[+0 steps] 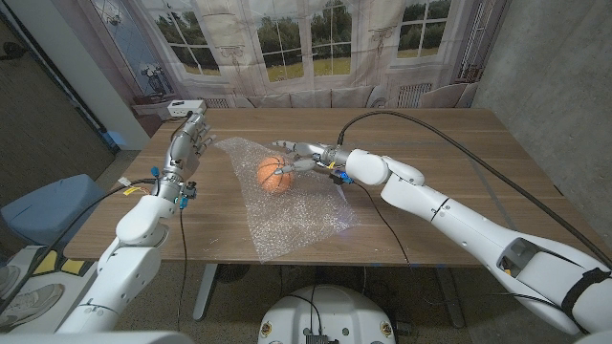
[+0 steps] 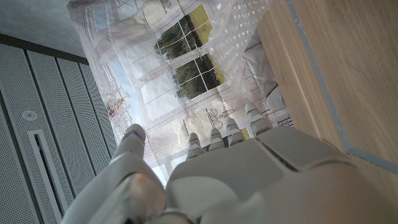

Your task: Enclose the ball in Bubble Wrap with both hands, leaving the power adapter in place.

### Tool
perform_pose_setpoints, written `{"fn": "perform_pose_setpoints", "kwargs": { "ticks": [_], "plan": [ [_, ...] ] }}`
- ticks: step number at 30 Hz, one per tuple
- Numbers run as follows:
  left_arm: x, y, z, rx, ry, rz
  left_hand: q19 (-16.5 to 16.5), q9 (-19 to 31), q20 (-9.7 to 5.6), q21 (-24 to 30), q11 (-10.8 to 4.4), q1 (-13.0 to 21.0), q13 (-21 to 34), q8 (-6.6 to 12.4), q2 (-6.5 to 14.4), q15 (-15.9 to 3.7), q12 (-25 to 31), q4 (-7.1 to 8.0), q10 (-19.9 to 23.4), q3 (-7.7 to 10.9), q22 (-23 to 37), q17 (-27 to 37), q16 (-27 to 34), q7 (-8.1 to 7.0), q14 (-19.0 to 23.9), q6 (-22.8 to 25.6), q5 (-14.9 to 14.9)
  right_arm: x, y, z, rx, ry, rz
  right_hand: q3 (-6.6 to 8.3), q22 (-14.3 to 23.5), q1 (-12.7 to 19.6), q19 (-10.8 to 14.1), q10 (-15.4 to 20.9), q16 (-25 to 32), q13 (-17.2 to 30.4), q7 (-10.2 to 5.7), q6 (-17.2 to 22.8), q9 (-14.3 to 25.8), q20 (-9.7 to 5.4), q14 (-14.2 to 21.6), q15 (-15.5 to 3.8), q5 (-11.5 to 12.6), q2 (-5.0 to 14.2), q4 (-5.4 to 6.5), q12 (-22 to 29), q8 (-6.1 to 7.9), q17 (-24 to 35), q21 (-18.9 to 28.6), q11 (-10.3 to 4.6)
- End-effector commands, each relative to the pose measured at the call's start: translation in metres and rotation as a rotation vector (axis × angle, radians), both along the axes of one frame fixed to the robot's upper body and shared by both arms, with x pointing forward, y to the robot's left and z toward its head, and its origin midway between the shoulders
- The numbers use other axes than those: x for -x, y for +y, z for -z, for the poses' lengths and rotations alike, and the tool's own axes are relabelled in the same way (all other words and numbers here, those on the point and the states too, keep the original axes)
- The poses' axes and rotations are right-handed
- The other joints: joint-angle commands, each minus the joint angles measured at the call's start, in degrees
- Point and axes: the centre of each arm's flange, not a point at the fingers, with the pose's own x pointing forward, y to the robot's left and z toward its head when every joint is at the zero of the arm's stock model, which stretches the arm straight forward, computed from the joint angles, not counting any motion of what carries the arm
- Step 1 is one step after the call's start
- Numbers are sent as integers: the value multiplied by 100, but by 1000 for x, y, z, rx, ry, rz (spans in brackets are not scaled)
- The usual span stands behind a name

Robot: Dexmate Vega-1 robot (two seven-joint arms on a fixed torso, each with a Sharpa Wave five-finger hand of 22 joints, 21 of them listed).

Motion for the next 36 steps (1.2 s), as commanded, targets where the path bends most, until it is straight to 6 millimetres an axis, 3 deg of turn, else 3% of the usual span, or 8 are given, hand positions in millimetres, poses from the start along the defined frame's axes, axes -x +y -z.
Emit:
{"fn": "perform_pose_setpoints", "kwargs": {
  "ticks": [1,5,6,11,15,17,20,36],
  "plan": [
    [-1,-2,-7,-17,-6,4,-1,-4,26,59,-7,-52,18,7,28,7,20,-2,-7,-23,29,9,50,-15,-1,8,-11,4,-4,-5,-183,25,-137,-169,22,-474,-367,-7,70,5,-220,285,3,20,-215,105,-67,65,217,98,165,-35,-270,31],
    [6,-1,-11,-15,-19,-28,4,-5,26,61,-4,-54,17,10,30,10,20,-3,-6,-23,29,8,51,-20,3,15,-11,7,-5,-6,-240,52,-218,-297,31,-835,-484,301,184,-15,-201,659,-4,18,-28,41,-131,92,388,208,256,-66,-377,4],
    [8,-1,-12,-7,-13,-42,2,-5,26,60,-5,-55,17,9,30,8,22,-3,-2,-23,29,8,51,-21,4,14,-10,10,-5,-7,-258,43,-225,-346,33,-956,-512,391,198,-21,-121,747,-3,16,1,25,-143,83,441,234,268,-81,-402,40],
    [8,0,-14,-12,-16,-39,-27,-5,27,48,-4,-58,16,11,31,5,23,-6,4,-23,27,7,46,-23,-3,18,-10,19,2,-12,-205,-19,-228,-374,37,-1059,-541,489,210,-39,-178,932,-9,7,43,-84,-142,131,485,246,284,-125,-436,2],
    [5,-2,-13,-15,-8,-17,-43,-6,27,41,1,-61,15,13,31,3,23,-7,5,-23,26,6,47,-21,1,25,-10,23,12,-11,-136,-92,-201,-193,31,-761,-599,336,83,-77,-239,809,-16,5,-244,-151,-143,343,316,146,178,-249,-483,-86],
    [5,-2,-12,-17,-8,-12,-49,-6,28,39,-1,-63,15,12,31,2,24,-8,6,-24,26,5,47,-19,2,23,-10,25,18,-12,-80,-115,-180,-151,28,-613,-675,136,41,-101,-228,550,-15,6,-384,-63,-171,329,185,60,75,-354,-517,-107],
    [6,-1,-10,-11,-11,-18,-54,-6,28,37,-9,-66,14,14,31,5,23,-8,6,-24,25,5,52,-21,16,29,-10,25,25,-11,-24,-153,-173,-142,24,-536,-791,-80,-8,-111,-180,343,-12,10,-598,67,-186,292,101,-4,27,-423,-555,-91],
    [10,3,-2,6,-18,-10,-60,-8,28,36,-9,-92,11,8,39,2,18,-3,-2,-28,24,4,46,-23,8,21,-10,13,66,5,252,-220,-73,-149,20,-452,-1199,-731,-31,-113,-400,-58,-4,12,-1193,116,-178,265,-25,-64,28,-559,-606,-177]
  ]
}}
